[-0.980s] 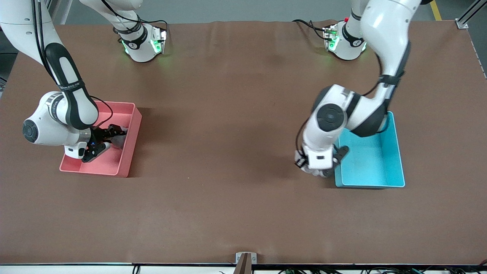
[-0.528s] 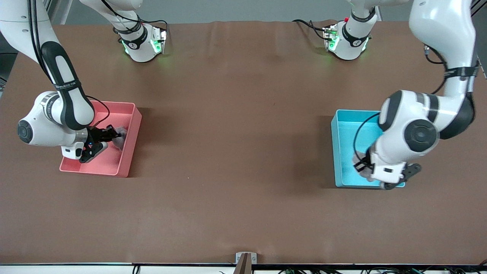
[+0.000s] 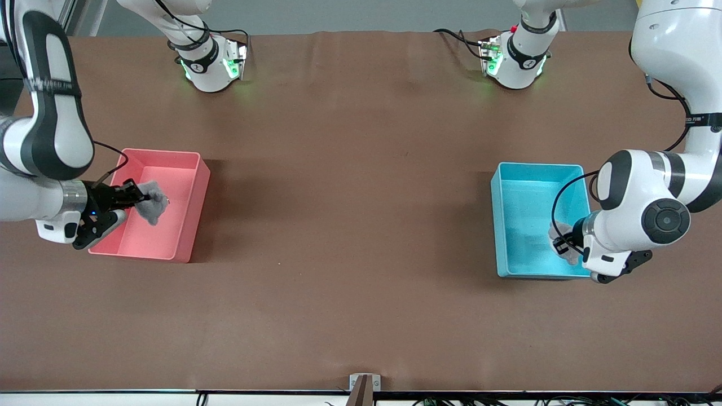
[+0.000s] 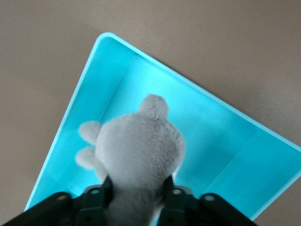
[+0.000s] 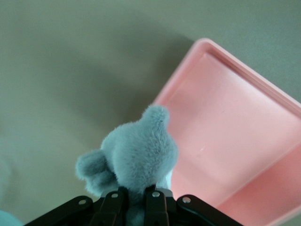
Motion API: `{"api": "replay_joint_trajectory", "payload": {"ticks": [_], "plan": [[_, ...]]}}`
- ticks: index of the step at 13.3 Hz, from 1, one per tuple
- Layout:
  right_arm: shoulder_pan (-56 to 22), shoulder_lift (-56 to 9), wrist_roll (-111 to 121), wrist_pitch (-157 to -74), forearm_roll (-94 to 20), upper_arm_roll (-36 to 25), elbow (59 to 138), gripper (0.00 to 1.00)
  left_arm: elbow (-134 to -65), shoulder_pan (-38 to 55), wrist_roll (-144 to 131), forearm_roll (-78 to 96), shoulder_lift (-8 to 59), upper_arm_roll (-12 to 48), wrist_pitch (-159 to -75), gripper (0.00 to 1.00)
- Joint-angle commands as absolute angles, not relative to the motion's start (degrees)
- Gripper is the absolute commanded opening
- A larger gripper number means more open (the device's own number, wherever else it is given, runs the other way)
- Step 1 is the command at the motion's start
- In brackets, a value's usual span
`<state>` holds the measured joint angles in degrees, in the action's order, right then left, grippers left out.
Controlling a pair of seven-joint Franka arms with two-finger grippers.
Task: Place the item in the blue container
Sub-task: 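Lower the plush into the blue box while the right gripper lifts another, then open the left gripper while the right gripper carries the plush midway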
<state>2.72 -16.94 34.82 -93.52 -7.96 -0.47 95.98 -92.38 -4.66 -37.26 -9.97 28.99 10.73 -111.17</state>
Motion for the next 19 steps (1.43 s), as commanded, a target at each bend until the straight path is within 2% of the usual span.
{"api": "replay_joint_trajectory", "payload": {"ticks": [1, 4, 6, 9, 10, 14, 17, 19], "plan": [[-8.1, -14.9, 17.2, -88.3, -5.9, -0.3, 92.8, 0.02, -91.5, -4.8, -36.7, -9.9, 28.3, 11.2, -110.7, 1.00], [-23.2, -15.1, -6.4, -90.7, -7.2, -0.1, 92.5, 0.02, -89.4, -4.8, -33.0, -9.9, 28.1, 10.8, -110.6, 1.00], [-31.8, -15.7, -21.2, -97.0, -8.7, -0.2, 92.5, 0.02, -88.5, -6.0, -31.8, -10.5, 28.1, 10.8, -110.6, 1.00], [-43.0, -23.0, -39.7, -109.7, -9.8, -0.2, 90.0, 0.02, -87.9, -6.2, -30.8, -10.6, 28.3, 10.8, -110.6, 1.00], [-45.9, -26.1, -44.7, -111.8, -9.3, -0.2, 88.3, 0.02, -87.9, -6.2, -30.4, -10.5, 28.3, 10.8, -110.6, 1.00], [-51.4, -35.8, -51.8, -120.0, -8.8, -0.4, 83.4, 0.02, -88.2, -6.7, -29.4, -9.9, 28.2, 10.9, -110.6, 1.00], [-52.8, -39.0, -51.9, -126.2, -8.7, -0.5, 83.4, 0.02, -88.2, -6.7, -29.4, -9.8, 28.0, 11.2, -108.6, 1.00], [-52.8, -40.6, -51.9, -127.3, -7.7, -0.5, 83.5, 0.03, -87.9, -6.6, -29.4, -9.6, 27.9, 11.7, -108.2, 1.00]]}}
